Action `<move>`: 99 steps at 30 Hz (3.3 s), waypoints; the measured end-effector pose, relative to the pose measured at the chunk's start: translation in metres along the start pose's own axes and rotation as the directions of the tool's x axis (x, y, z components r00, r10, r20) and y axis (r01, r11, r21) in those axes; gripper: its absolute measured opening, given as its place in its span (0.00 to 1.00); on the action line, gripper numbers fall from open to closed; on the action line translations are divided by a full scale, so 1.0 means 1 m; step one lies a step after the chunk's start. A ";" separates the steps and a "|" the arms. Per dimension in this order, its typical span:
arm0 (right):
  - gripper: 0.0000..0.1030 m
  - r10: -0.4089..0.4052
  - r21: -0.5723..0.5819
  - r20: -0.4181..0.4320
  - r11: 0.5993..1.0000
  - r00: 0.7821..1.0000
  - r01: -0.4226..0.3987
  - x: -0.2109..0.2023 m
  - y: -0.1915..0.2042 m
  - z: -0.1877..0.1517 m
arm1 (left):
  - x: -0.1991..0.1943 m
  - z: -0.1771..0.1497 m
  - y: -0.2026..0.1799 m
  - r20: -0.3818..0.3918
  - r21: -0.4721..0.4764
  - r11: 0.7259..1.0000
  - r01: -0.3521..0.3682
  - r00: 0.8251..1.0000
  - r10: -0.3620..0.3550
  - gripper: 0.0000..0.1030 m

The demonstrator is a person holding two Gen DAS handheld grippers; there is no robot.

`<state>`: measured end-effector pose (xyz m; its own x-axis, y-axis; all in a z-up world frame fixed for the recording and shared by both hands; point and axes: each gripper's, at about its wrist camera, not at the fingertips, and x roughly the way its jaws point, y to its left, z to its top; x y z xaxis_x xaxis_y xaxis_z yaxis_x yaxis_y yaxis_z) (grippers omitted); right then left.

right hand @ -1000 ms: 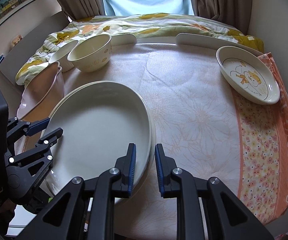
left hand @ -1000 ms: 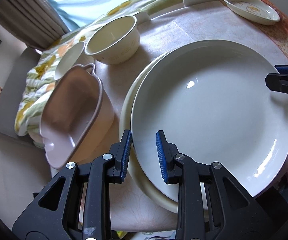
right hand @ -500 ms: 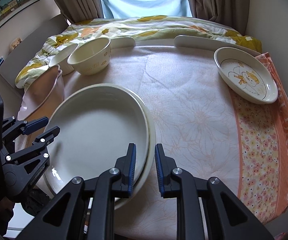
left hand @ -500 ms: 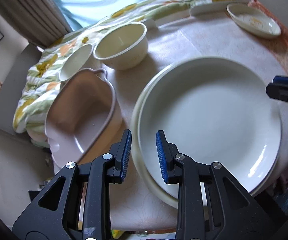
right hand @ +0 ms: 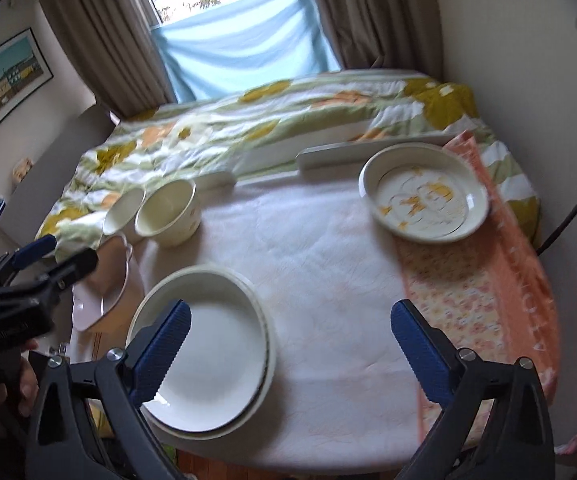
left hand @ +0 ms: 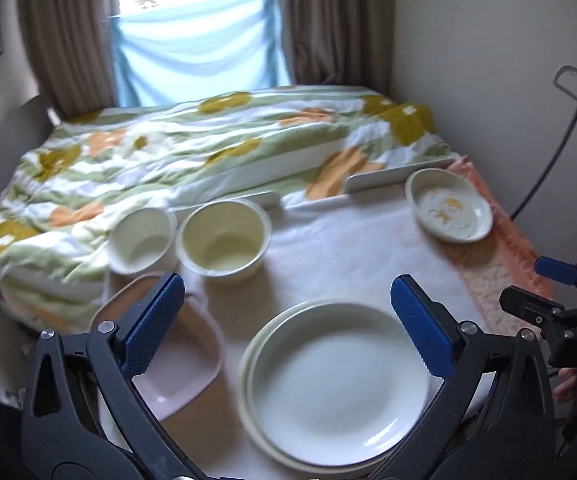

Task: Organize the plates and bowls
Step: 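Open the right gripper and lift it off the stacked plates, then reach the right gripper to the small duck-print plate and grasp its rim, then carry the duck-print plate over the plate stack and lower it on top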

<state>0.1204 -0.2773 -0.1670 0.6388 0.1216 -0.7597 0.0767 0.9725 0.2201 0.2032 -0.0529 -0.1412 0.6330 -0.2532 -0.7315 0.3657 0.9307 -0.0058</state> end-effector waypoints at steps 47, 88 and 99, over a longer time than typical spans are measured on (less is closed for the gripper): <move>0.14 -0.176 0.398 -0.062 0.898 0.982 0.186 0.142 -0.204 0.058 | 0.315 0.096 -0.176 -0.407 0.207 0.898 0.387 0.869 -0.281 0.18; 0.14 0.088 -0.016 -0.069 0.996 0.994 -0.090 0.045 0.020 0.000 | 0.043 -0.041 0.020 -0.234 -0.143 0.985 0.093 0.964 -0.125 0.17; 0.14 0.148 -0.178 -0.175 0.968 0.973 -0.180 0.088 0.043 -0.042 | 0.054 -0.111 0.041 -0.285 -0.297 0.955 -0.014 0.956 -0.075 0.17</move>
<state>0.1477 -0.2169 -0.2499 0.4988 0.2975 -0.8141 -0.1765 0.9544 0.2407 0.1765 0.0012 -0.2567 0.3831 -0.2362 -0.8930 0.1375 0.9706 -0.1977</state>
